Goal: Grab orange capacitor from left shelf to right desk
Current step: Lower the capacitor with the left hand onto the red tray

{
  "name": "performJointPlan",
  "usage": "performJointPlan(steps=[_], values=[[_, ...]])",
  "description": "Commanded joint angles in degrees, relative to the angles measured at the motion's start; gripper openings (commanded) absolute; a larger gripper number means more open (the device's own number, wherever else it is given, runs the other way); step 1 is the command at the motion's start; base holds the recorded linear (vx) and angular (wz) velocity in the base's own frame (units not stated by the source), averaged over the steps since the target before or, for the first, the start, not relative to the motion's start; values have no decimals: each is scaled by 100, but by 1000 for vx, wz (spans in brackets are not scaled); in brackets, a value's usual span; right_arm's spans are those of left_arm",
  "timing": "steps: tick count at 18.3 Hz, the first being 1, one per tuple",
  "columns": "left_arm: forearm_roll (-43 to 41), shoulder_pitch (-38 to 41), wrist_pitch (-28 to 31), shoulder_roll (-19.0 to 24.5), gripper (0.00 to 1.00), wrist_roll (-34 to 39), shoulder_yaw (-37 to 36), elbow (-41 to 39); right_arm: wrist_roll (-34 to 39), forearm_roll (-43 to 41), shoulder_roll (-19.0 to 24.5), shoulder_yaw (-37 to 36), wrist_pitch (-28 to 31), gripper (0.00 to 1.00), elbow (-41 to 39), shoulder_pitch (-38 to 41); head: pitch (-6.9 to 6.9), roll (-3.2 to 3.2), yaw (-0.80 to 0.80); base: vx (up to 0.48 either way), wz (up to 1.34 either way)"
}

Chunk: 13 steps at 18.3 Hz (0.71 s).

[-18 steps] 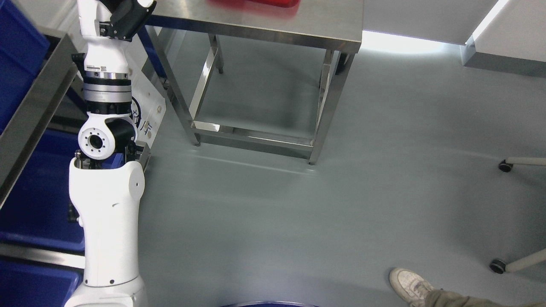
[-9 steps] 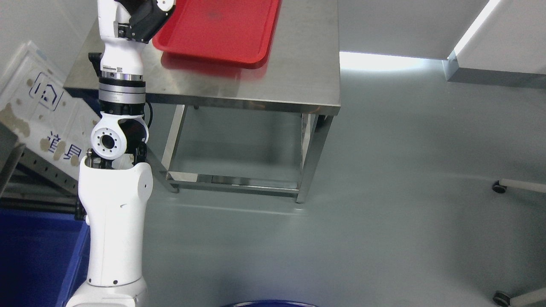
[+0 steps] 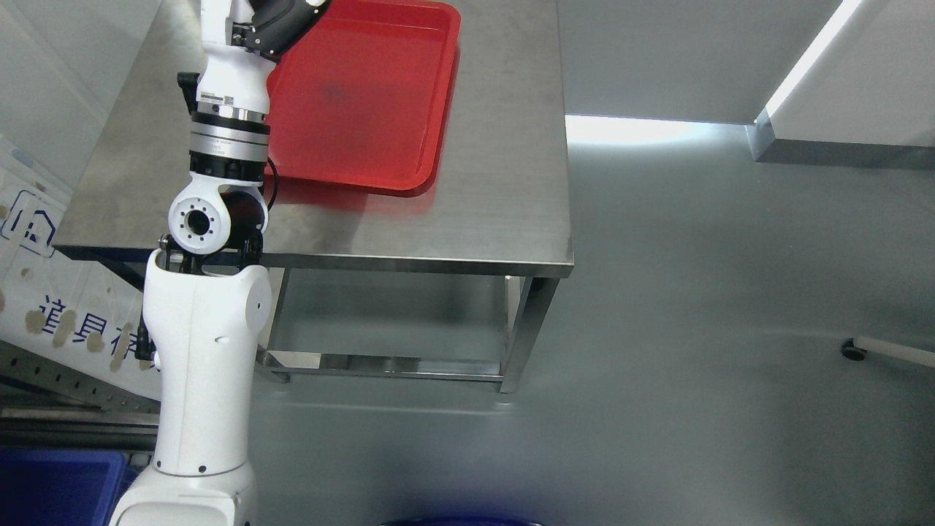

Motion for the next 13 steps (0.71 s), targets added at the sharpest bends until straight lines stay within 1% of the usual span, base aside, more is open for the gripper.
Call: performJointPlan(steps=[1, 4, 8, 11, 13], values=[[-26, -129, 273, 100, 3, 4, -498, 484, -5, 0, -100, -62, 6, 100, -193, 80, 0, 0, 0, 140, -15], [-26, -15, 291, 100, 3, -5, -393, 669, -5, 0, -100, -62, 6, 100, -193, 80, 0, 0, 0, 109, -33], [-52, -5, 440, 100, 3, -13, -463, 942, -5, 0, -100, -62, 6, 100, -193, 80, 0, 0, 0, 5, -4], [-454, -23, 808, 100, 4, -66, -481, 1152, -5, 0, -100, -62, 6, 100, -193, 80, 0, 0, 0, -14, 4], [-614, -23, 853, 100, 4, -66, -551, 1416, -5, 0, -100, -62, 6, 100, -193, 80, 0, 0, 0, 0, 0]])
